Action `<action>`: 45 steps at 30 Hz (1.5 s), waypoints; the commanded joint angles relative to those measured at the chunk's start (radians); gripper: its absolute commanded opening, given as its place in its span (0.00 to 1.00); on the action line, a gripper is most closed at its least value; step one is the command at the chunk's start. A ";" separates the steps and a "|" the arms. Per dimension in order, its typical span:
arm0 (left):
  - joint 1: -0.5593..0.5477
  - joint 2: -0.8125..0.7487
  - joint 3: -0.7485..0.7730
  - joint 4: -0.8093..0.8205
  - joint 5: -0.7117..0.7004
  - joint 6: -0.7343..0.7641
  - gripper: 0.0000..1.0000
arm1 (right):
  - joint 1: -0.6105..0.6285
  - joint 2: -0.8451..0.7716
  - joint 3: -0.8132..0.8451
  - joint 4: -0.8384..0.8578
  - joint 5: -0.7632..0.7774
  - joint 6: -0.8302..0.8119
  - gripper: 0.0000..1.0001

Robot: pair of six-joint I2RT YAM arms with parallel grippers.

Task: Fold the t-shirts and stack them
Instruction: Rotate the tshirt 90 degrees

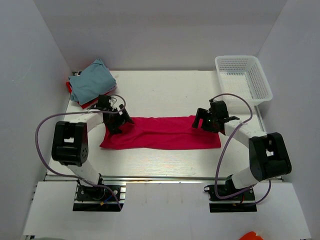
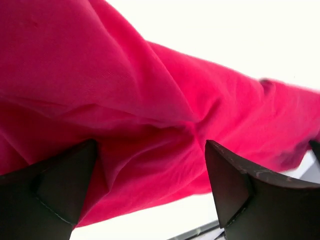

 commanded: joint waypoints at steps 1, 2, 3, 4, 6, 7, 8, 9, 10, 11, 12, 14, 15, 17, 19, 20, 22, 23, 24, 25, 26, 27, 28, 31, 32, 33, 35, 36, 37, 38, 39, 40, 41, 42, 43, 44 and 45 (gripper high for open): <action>-0.001 0.085 0.091 -0.053 -0.126 0.020 1.00 | 0.007 0.011 -0.031 0.003 0.011 -0.024 0.90; -0.001 0.147 0.149 -0.062 -0.137 0.020 1.00 | 0.017 0.015 -0.044 -0.005 0.005 -0.043 0.90; -0.001 0.184 0.183 -0.062 -0.151 0.020 1.00 | 0.022 0.018 -0.055 -0.013 -0.011 -0.050 0.90; -0.001 0.227 0.224 -0.062 -0.162 0.020 1.00 | 0.025 0.019 -0.066 -0.010 -0.026 -0.050 0.90; -0.001 0.322 0.382 -0.074 -0.135 0.033 1.00 | 0.046 0.021 -0.115 0.001 -0.107 -0.063 0.90; -0.001 0.414 0.438 -0.074 -0.134 0.049 1.00 | 0.057 0.021 -0.124 0.003 -0.132 -0.063 0.90; -0.015 0.456 0.487 -0.016 -0.134 0.058 1.00 | 0.083 0.021 -0.156 0.012 -0.202 -0.077 0.90; -0.024 0.494 0.571 0.031 -0.087 0.081 1.00 | 0.097 0.024 -0.167 0.018 -0.231 -0.082 0.90; -0.039 0.540 0.626 0.062 -0.031 0.093 1.00 | 0.146 0.022 -0.178 0.013 -0.256 -0.112 0.90; -0.049 0.642 0.692 0.108 0.031 0.113 1.00 | 0.171 0.018 -0.179 0.001 -0.316 -0.125 0.90; -0.076 0.701 0.857 0.108 0.092 0.144 1.00 | 0.194 0.016 -0.181 -0.014 -0.354 -0.145 0.90; -0.114 0.828 1.180 0.049 0.073 0.168 1.00 | 0.305 0.005 -0.183 -0.034 -0.382 -0.166 0.90; -0.133 0.961 1.284 0.049 0.073 0.182 1.00 | 0.333 0.002 -0.187 -0.028 -0.394 -0.171 0.90; -0.180 1.075 1.521 0.101 0.082 0.182 1.00 | 0.462 0.013 -0.195 0.045 -0.413 -0.191 0.90; -0.200 1.152 1.555 0.254 0.082 0.112 1.00 | 0.542 0.027 -0.181 0.061 -0.465 -0.215 0.90; -0.210 1.153 1.515 0.316 0.073 0.090 1.00 | 0.607 0.054 -0.169 0.064 -0.474 -0.244 0.90; -0.223 1.153 1.493 0.430 0.000 0.060 1.00 | 0.645 0.073 -0.111 0.084 -0.511 -0.293 0.90; -0.239 1.153 1.493 0.453 -0.016 0.059 1.00 | 0.687 0.124 -0.068 0.069 -0.519 -0.341 0.90; -0.251 1.162 1.504 0.475 -0.043 0.044 1.00 | 0.701 0.146 -0.010 0.043 -0.534 -0.358 0.90; -0.251 1.162 1.513 0.475 -0.068 0.044 1.00 | 0.715 0.166 0.017 0.036 -0.545 -0.378 0.90; -0.262 1.175 1.513 0.492 -0.096 0.044 1.00 | 0.744 0.232 0.064 0.008 -0.554 -0.425 0.90; -0.262 1.176 1.513 0.492 -0.113 0.027 1.00 | 0.752 0.249 0.090 -0.009 -0.557 -0.430 0.90; -0.262 1.185 1.513 0.501 -0.113 0.017 1.00 | 0.757 0.263 0.136 -0.025 -0.586 -0.430 0.90; -0.262 1.185 1.513 0.501 -0.146 0.026 1.00 | 0.772 0.216 0.141 -0.031 -0.540 -0.491 0.90; -0.262 1.170 1.513 0.501 -0.147 0.039 1.00 | 0.774 0.199 0.141 -0.022 -0.525 -0.479 0.90; -0.262 1.156 1.504 0.486 -0.147 0.040 1.00 | 0.775 0.180 0.137 -0.022 -0.507 -0.478 0.90; -0.262 1.081 1.422 0.530 -0.128 0.049 1.00 | 0.772 0.107 0.127 -0.022 -0.436 -0.478 0.90; -0.262 1.055 1.405 0.530 -0.128 0.049 1.00 | 0.774 0.084 0.114 -0.008 -0.425 -0.475 0.90; -0.262 1.035 1.404 0.518 -0.137 0.049 1.00 | 0.771 0.047 0.098 0.013 -0.422 -0.470 0.90; -0.262 1.003 1.415 0.501 -0.154 0.049 1.00 | 0.771 0.016 0.083 0.027 -0.422 -0.459 0.90; -0.262 0.987 1.440 0.484 -0.177 0.049 1.00 | 0.768 0.001 0.077 0.055 -0.430 -0.449 0.90; -0.262 0.970 1.440 0.484 -0.188 0.049 1.00 | 0.771 -0.013 0.077 0.055 -0.431 -0.448 0.90; -0.262 0.934 1.440 0.484 -0.188 0.049 1.00 | 0.771 -0.019 0.087 0.052 -0.430 -0.445 0.90; -0.262 0.915 1.449 0.496 -0.199 0.049 1.00 | 0.771 -0.025 0.089 0.053 -0.428 -0.442 0.90; -0.262 0.898 1.449 0.497 -0.208 0.049 1.00 | 0.771 -0.027 0.092 0.049 -0.427 -0.442 0.90; -0.262 0.883 1.460 0.497 -0.208 0.058 1.00 | 0.769 -0.034 0.092 0.053 -0.411 -0.420 0.90; -0.262 0.852 1.460 0.497 -0.220 0.058 1.00 | 0.771 -0.039 0.088 0.081 -0.413 -0.403 0.90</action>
